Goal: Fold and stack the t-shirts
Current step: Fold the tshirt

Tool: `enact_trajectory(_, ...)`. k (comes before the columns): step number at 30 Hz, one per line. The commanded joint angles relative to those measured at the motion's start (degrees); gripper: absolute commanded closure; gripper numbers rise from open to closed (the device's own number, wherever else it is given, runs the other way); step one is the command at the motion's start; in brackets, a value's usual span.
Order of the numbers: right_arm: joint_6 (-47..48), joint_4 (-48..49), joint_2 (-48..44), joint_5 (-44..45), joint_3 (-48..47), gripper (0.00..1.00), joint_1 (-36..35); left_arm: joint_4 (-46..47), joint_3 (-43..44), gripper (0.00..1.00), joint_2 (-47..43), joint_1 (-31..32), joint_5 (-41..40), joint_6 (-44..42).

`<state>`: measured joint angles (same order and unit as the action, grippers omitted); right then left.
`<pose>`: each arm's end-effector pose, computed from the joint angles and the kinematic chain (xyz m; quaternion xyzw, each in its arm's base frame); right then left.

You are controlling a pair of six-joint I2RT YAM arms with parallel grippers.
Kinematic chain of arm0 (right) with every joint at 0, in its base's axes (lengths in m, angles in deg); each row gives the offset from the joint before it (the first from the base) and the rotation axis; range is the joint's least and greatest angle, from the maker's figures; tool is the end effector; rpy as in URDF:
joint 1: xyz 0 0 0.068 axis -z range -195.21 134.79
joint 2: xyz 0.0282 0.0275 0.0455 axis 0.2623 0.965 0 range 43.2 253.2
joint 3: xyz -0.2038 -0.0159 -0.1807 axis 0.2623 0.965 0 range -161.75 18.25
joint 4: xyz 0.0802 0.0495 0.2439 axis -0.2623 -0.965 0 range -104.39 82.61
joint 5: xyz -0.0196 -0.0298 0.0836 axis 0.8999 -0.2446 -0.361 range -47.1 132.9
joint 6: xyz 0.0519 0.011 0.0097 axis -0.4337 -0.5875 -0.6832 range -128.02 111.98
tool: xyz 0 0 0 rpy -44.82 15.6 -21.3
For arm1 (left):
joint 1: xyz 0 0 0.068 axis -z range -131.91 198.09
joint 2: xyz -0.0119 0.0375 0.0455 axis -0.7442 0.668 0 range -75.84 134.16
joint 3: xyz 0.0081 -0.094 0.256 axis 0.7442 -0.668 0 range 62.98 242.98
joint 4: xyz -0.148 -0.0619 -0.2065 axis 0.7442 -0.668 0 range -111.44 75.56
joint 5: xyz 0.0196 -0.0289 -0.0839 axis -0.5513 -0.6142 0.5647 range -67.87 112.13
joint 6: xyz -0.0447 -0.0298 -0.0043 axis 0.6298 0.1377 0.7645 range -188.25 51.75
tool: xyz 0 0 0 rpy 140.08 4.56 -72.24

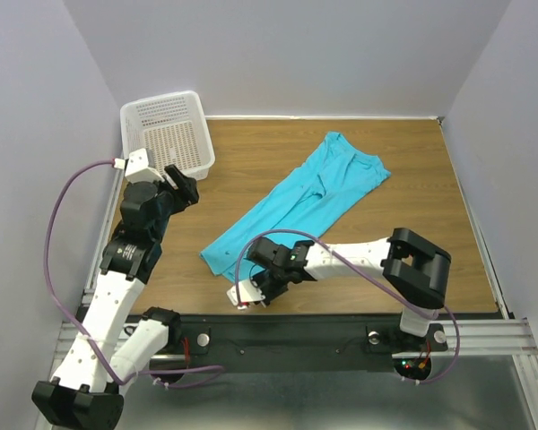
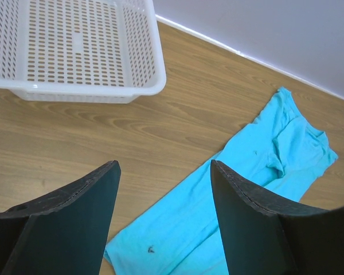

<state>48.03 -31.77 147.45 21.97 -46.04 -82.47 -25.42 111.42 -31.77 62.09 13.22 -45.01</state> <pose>0.1265 0.3349 0.1614 -0.8630 0.4197 0.1975 0.2000 0.1745 -0.0379 0.3630 -0.1114 0.7379 -0.1568 0.6469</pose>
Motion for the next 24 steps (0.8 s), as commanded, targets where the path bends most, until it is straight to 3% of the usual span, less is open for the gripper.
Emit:
enact_trajectory(1,-0.3,-4.3,-3.6,3.8,7.3,0.99,-0.6,2.6,-0.7,0.25,-0.7,-0.3,2.7,0.7)
enact_trajectory(11,3.0,-14.2,-17.0,5.8,22.4,0.99,-0.7,8.0,-5.7,0.25,3.1,-0.3,16.5,3.2)
enact_trajectory(20,2.7,-23.4,-20.5,3.5,24.7,0.98,-0.6,12.6,-9.9,0.26,9.9,-0.3,28.2,6.1)
enact_trajectory(23,1.2,-26.0,-20.8,1.7,21.6,0.91,-0.7,12.5,-10.7,0.26,12.0,-0.3,30.6,6.1)
enact_trajectory(24,0.6,-26.1,-21.0,2.3,20.4,0.72,-0.7,12.6,-11.1,0.27,12.4,-0.2,31.2,6.0)
